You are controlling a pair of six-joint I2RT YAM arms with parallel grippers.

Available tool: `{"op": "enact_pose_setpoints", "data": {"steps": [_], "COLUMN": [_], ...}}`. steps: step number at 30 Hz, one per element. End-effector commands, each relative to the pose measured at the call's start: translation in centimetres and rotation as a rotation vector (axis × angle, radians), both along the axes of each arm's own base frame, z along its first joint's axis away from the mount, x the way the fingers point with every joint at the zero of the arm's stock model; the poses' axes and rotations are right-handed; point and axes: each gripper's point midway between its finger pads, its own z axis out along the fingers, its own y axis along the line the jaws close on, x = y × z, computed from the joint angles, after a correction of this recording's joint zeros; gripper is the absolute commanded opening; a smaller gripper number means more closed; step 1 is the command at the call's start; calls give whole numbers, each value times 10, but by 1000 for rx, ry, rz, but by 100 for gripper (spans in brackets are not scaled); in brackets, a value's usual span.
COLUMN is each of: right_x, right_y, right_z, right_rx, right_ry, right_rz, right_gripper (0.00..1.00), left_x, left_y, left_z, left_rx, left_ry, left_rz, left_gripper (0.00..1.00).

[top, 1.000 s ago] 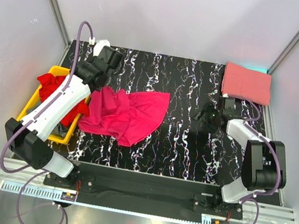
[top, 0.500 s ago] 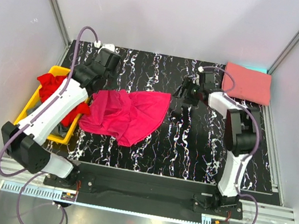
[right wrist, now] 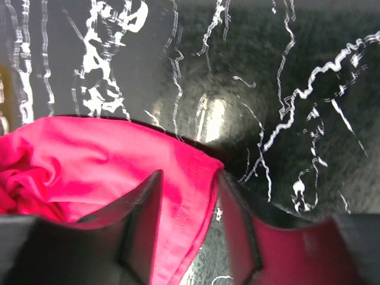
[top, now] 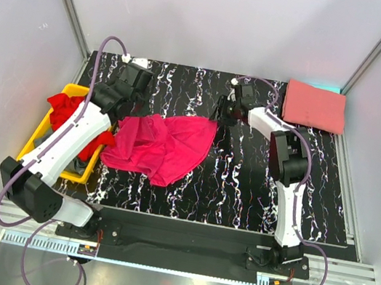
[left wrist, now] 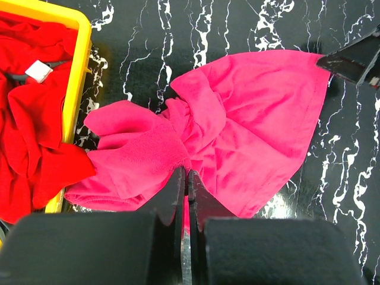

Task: Fold and stack the t-shirts
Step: Flatten the tshirt out

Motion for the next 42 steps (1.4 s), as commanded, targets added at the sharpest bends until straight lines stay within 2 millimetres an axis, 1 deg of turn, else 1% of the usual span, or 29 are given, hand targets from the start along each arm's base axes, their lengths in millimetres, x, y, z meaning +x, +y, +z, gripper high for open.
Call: {"op": "enact_pose_setpoints", "data": {"steps": [1, 2, 3, 4, 6, 7, 8, 9, 10, 11, 12, 13, 14, 15, 16, 18, 20, 21, 22, 24, 25, 27, 28, 30, 31, 34, 37, 40, 42], "right_x": [-8, -9, -9, -6, -4, 1, 0, 1, 3, 0, -4, -17, -30, -43, -68, -90, -115, -122, -136, -148, -161, -175, -187, -198, -206, -223, -237, -246, -249], "right_y": [-10, -13, -18, -24, -31, -37, -41, -46, -61, -72, -85, -110, -123, -135, -150, -157, -174, -181, -197, -214, -229, -243, -254, -264, -268, -277, -283, -286, -286], "right_z": [-17, -15, -13, -11, 3, 12, 34, 47, 60, 96, 114, 123, 157, 166, 183, 193, 211, 218, 232, 249, 267, 287, 305, 322, 337, 361, 380, 390, 392], "right_rx": [-97, -112, -127, -158, -188, -217, -221, -233, -291, -311, -346, -431, -435, -454, -457, -438, -433, -443, -472, -500, -515, -521, -516, -507, -481, -440, -388, -365, -359], "right_ry": [27, 20, 12, -11, -51, -91, -140, -179, -216, -273, -294, -271, -306, -296, -286, -292, -323, -333, -351, -376, -405, -438, -470, -505, -538, -597, -653, -682, -682], "right_rz": [-18, -25, -35, -51, -60, -69, -74, -84, -131, -170, -214, -290, -343, -391, -433, -449, -497, -519, -572, -636, -705, -769, -817, -862, -881, -917, -935, -940, -930], "right_gripper": [47, 42, 29, 21, 0, 0, 0, 0, 0, 0, 0, 0, 0, 0, 0, 0, 0, 0, 0, 0, 0, 0, 0, 0, 0, 0, 0, 0, 0], "left_x": [4, 4, 3, 3, 3, 2, 4, 3, 2, 4, 3, 0, -2, -4, -6, -11, -13, -13, -14, -14, -14, -14, -15, -15, -16, -15, -18, -21, -23], "left_y": [-3, -3, -3, -3, -3, -5, -6, -7, -5, -5, -3, -1, 0, 2, 4, 7, 9, 9, 10, 10, 10, 11, 12, 17, 19, 26, 24, 18, 14], "left_z": [22, 22, 24, 24, 27, 30, 38, 44, 49, 67, 75, 82, 98, 103, 108, 119, 121, 120, 121, 121, 123, 130, 133, 143, 147, 149, 154, 155, 152], "left_rx": [-39, -38, -41, -43, -53, -65, -77, -84, -80, -92, -90, -82, -95, -95, -94, -102, -99, -96, -94, -96, -101, -111, -115, -111, -109, -109, -138, -162, -177], "left_ry": [-82, -81, -85, -86, -91, -95, -110, -119, -117, -152, -165, -169, -203, -215, -223, -250, -254, -252, -253, -255, -260, -279, -289, -325, -340, -342, -352, -345, -329], "left_rz": [-21, -21, -20, -19, -14, -11, -12, -13, -12, -11, -9, -15, -15, -9, -8, -5, -5, -3, -1, 2, 4, 11, 13, 27, 33, 47, 32, 7, -14], "left_gripper": [0, 0, 0, 0, 0, 0, 0, 0, 0, 0, 0, 0, 0, 0, 0, 0, 0, 0, 0, 0, 0, 0, 0, 0, 0, 0, 0, 0, 0]}}
